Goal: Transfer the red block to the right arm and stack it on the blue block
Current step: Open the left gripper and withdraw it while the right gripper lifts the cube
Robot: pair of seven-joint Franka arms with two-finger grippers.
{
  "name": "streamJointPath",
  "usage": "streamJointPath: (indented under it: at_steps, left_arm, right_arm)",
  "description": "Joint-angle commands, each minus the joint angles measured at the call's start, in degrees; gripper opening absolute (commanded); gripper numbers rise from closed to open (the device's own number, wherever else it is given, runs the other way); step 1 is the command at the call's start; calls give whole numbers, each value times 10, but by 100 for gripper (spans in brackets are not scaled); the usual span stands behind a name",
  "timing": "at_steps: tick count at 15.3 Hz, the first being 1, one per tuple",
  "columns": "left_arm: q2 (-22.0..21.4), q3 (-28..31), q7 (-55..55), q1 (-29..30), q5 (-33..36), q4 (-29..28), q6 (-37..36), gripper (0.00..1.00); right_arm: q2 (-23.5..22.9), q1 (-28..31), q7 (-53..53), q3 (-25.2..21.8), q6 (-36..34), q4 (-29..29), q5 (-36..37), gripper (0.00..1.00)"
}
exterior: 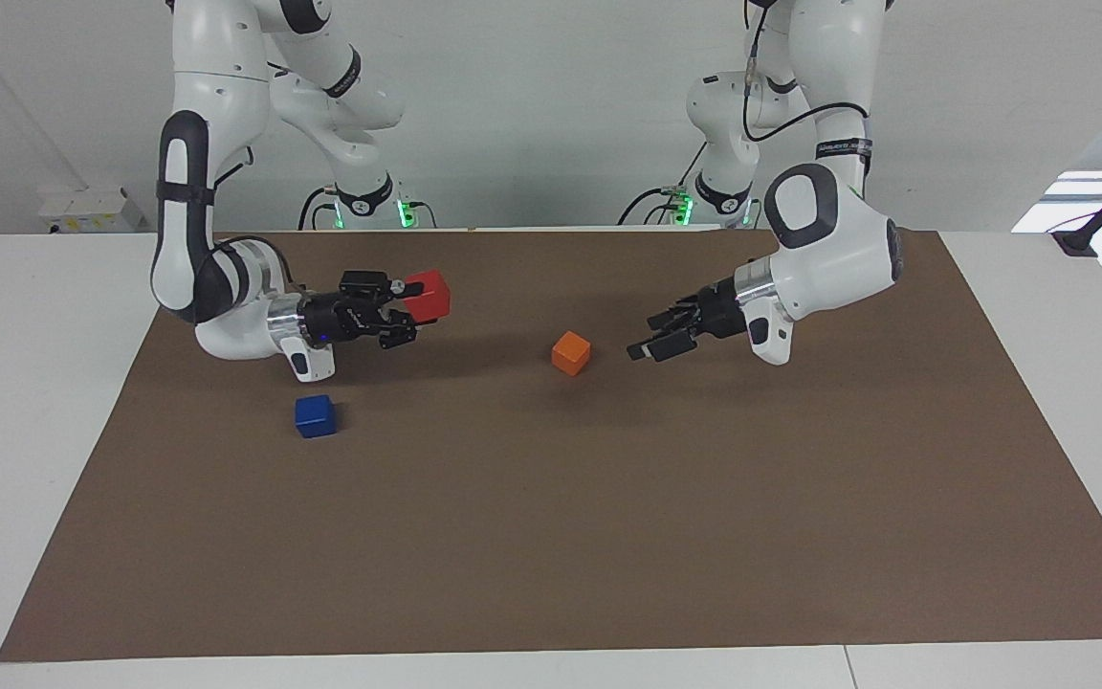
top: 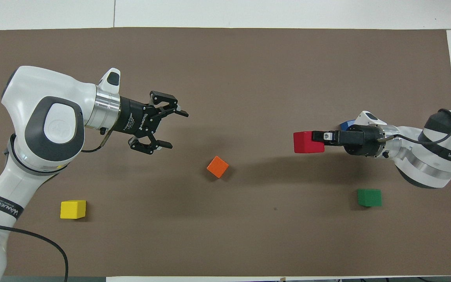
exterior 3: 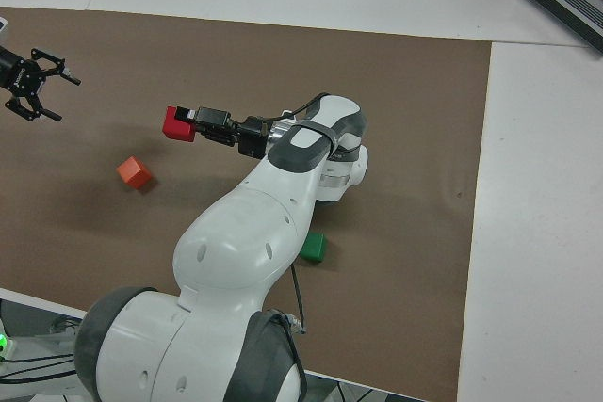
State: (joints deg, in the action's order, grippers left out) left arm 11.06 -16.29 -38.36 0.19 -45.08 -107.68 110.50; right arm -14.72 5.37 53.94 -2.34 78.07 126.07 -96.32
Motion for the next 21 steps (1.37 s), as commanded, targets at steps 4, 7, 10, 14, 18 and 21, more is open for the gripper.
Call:
streamJointPath:
  at_steps: [4,7,10,14,18,21]
  left_arm:
    - [-5,-3,143,18,226,28,-56,100]
    - [-10,1,174,24,316,29,-56,100]
    - [-17,0,175,19,445,43,-74,100]
    - [-61,6,182,45,489,63,-112,100]
    - [-90,10,286,61,487,53,-117,100]
    - [-92,10,283,69,486,50,-123,100]
  right_arm:
    - [107,-5,-175,7,153,-20,10,0]
    - [117,-18,-245,7,204,-55,59,0]
    - [131,-28,-330,7,269,-99,146,0]
    - [137,-28,-384,5,310,-143,296,0]
    - [137,-13,-432,1,311,-211,492,0]
    - [139,-12,-463,-1,308,-239,622,0]
